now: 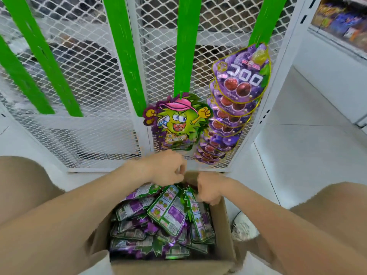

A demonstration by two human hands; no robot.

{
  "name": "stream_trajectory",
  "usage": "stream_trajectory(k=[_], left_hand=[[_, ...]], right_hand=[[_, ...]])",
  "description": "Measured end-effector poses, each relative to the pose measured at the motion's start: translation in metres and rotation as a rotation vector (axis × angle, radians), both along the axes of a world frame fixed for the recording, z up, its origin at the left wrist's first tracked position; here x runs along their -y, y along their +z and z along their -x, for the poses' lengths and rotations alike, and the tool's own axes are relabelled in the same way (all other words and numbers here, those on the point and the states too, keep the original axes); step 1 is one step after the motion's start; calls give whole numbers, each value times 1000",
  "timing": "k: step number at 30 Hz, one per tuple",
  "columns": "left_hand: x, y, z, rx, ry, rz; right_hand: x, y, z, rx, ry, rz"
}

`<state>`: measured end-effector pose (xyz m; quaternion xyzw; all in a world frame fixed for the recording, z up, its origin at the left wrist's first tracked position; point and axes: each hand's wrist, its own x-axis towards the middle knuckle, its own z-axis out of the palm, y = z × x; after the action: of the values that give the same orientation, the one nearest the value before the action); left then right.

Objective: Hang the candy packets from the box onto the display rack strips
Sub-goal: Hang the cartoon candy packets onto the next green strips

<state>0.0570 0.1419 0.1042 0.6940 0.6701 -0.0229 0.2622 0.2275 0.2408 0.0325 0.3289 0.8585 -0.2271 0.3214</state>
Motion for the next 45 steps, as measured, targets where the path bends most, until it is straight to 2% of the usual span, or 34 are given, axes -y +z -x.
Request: stream_trajectory(k=[3,5,7,10,16,21,23,27,30,32,34,36,39,42,45], left_hand=[[2,-15,1,7,-95,178],[4,-28,5,-8,-107,214],[8,-39,8,-47,-96,231],[11,-48,9,-89,-71,261],[10,-32,10,-101,-23,207],[8,-16,14,-52,244,59],[9,-9,11,61,429,-41],[6,13,6,643,851,-282],[7,28,12,854,874,-362],[8,38,17,869,787,-382],[6,43,24,792,658,-434],[4,49,26,676,516,-487],[-4,60,25,519,385,-542],[-14,71,23,452,354,-626],[-27,81,17,479,430,-695]], right_hand=[[21,-46,-17,-77,-134,-69],[38,-73,-27,-109,-199,-21],[53,-94,-33,-94,-171,27],[62,-102,-36,-94,-114,-25],[32,-47,-20,-226,-283,-107],[1,26,-16,-416,-268,-184],[-3,49,-18,-545,-390,-170],[4,77,-19,-799,-722,22],[8,91,-18,-918,-930,154],[8,98,-15,-1037,-1022,163],[4,105,-14,-1133,-893,-27],[5,115,-13,-1125,-587,-259],[5,132,-5,-1082,-280,-386],[-3,147,8,-1024,-199,-464],[-27,167,14,-986,-203,-497]])
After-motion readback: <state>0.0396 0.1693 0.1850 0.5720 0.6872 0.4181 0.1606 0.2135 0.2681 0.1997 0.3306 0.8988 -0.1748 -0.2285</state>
